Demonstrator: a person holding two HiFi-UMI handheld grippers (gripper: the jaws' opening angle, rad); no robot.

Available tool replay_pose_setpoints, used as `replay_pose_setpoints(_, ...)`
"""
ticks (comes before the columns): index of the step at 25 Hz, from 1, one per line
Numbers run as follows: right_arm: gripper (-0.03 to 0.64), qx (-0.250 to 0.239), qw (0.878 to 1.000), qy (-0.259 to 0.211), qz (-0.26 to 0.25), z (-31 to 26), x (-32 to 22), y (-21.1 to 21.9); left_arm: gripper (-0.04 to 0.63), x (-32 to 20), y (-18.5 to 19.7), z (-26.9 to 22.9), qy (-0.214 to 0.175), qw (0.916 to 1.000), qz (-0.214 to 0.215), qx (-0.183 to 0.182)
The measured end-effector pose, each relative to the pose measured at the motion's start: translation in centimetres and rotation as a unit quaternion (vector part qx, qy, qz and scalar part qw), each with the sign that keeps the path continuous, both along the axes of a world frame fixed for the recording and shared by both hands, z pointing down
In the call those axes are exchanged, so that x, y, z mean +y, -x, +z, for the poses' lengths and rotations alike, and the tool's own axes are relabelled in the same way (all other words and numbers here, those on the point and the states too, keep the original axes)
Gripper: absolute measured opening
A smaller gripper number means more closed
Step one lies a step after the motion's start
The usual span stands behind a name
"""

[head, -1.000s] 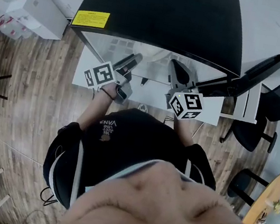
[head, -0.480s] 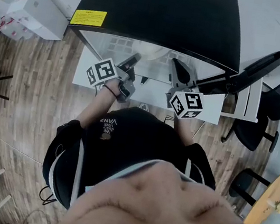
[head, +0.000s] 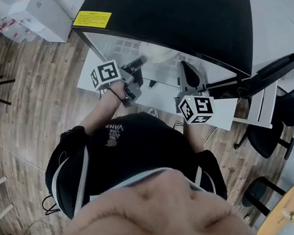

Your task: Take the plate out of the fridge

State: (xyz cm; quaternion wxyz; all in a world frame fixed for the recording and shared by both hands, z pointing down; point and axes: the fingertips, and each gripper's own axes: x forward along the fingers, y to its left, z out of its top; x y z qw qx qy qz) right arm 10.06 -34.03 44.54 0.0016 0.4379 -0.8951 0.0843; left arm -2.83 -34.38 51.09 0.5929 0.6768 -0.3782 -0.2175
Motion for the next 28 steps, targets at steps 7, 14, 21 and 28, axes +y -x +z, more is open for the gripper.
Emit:
replay_pose_setpoints(7, 0.012, 0.002, 1.0, -0.002, 0.002, -0.1, 0.0, 0.1, 0.043, 0.0, 0.1, 0.0, 0.002, 0.9999, -0.001, 0.014)
replay_pose_setpoints(14, 0.012, 0.001, 1.0, -0.002, 0.007, -0.2, 0.2, 0.2, 0.04, 0.3, 0.0, 0.0, 0.005, 0.9996, 0.004, 0.027)
replay_pose_setpoints(21, 0.012, 0.001, 1.0, -0.003, 0.013, -0.3, 0.6, 0.3, 0.037, 0.9, 0.2, -0.1, 0.004, 0.9992, 0.009, 0.038)
replay_pose_setpoints(28, 0.012, 0.001, 1.0, -0.004, 0.019, -0.4, 1.2, 0.5, 0.035, 1.6, 0.4, -0.2, 0.0, 0.999, 0.018, 0.042)
